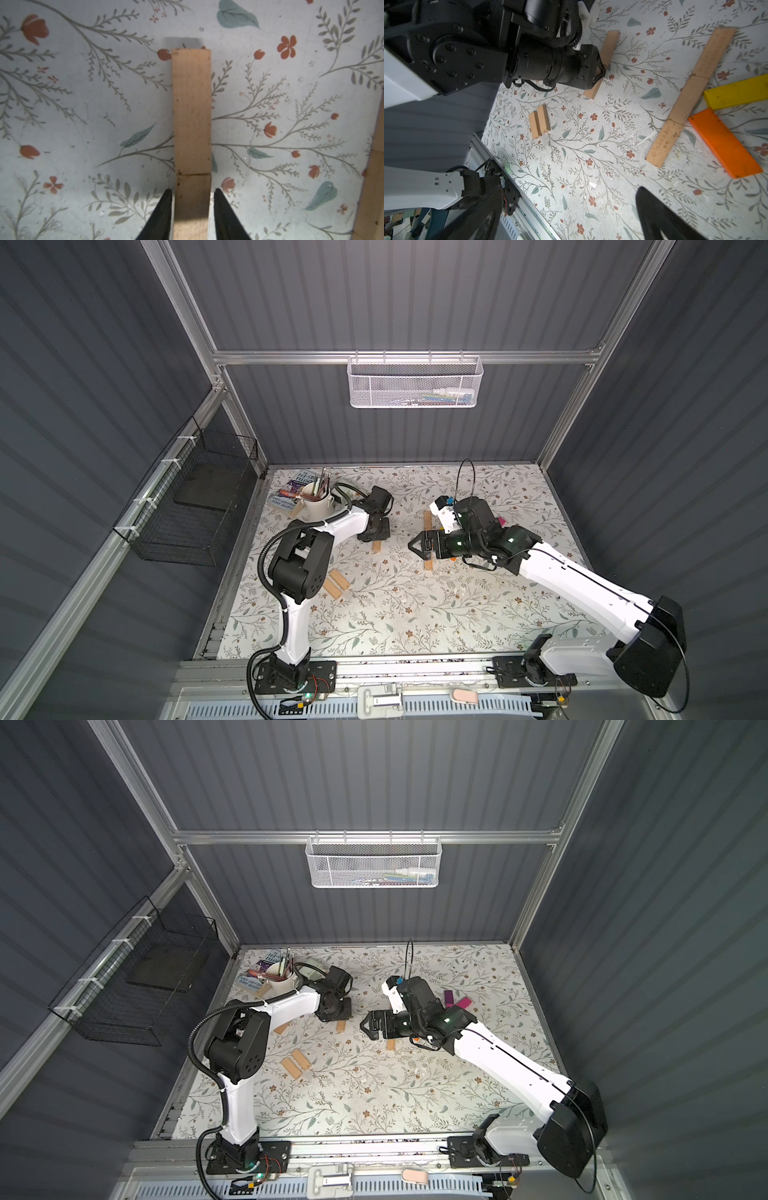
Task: Assemble the letter k with building blocks
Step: Assemble the building block at the center of the board.
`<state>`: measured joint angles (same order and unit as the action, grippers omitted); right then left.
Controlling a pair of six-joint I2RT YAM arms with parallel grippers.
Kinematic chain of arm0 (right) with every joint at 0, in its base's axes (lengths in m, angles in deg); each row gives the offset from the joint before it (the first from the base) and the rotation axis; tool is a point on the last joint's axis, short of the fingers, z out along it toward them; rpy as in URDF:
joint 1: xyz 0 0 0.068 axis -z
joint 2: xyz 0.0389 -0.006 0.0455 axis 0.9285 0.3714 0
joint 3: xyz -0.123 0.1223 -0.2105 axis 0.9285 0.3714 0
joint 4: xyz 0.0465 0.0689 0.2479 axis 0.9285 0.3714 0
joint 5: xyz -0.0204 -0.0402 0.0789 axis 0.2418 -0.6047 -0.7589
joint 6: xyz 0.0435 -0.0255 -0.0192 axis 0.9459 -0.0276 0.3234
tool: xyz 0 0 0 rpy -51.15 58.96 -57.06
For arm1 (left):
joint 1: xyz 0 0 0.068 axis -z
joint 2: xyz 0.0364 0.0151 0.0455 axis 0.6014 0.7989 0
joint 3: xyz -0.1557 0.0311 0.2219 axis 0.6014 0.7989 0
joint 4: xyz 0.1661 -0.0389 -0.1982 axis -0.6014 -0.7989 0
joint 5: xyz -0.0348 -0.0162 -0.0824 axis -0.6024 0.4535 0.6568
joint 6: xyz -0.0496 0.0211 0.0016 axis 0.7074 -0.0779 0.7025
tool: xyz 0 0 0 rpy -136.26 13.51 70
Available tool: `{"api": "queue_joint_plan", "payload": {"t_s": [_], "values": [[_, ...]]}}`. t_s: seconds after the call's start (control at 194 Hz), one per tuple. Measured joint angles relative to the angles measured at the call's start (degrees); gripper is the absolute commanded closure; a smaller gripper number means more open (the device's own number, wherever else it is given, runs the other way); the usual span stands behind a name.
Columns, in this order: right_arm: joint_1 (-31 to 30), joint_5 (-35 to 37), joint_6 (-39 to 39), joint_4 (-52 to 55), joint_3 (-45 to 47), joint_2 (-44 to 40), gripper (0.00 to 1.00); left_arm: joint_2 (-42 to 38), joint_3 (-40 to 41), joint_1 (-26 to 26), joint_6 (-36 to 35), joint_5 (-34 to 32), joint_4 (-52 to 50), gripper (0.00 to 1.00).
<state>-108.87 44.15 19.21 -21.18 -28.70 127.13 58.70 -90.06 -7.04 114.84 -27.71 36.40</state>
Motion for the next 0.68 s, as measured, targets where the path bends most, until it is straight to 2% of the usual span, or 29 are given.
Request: {"api": "queue_joint_plan", "payload": {"t_s": [0.113, 0.33, 0.515, 0.68], "values": [[0.00, 0.00, -0.02, 0.00, 0.00, 0.07, 0.01, 0.00, 0.00, 0.00, 0.09, -0.02, 0.02, 0.51], [0.00, 0.44, -0.04, 0.04, 0.00, 0.07, 0.01, -1.92, 0.59, -0.04, 0.26, -1.11, 0.33, 0.50], [0.00, 1.44, -0.07, -0.15, 0.02, -0.17, 0.01, -14.80, 7.28, -1.60, 0.26, -3.06, 0.70, 0.51], [0.00, 1.51, -0.22, -1.05, 0.13, -0.92, 0.01, -26.36, 13.44, -8.68, -0.96, -4.50, 0.20, 0.52]]}}
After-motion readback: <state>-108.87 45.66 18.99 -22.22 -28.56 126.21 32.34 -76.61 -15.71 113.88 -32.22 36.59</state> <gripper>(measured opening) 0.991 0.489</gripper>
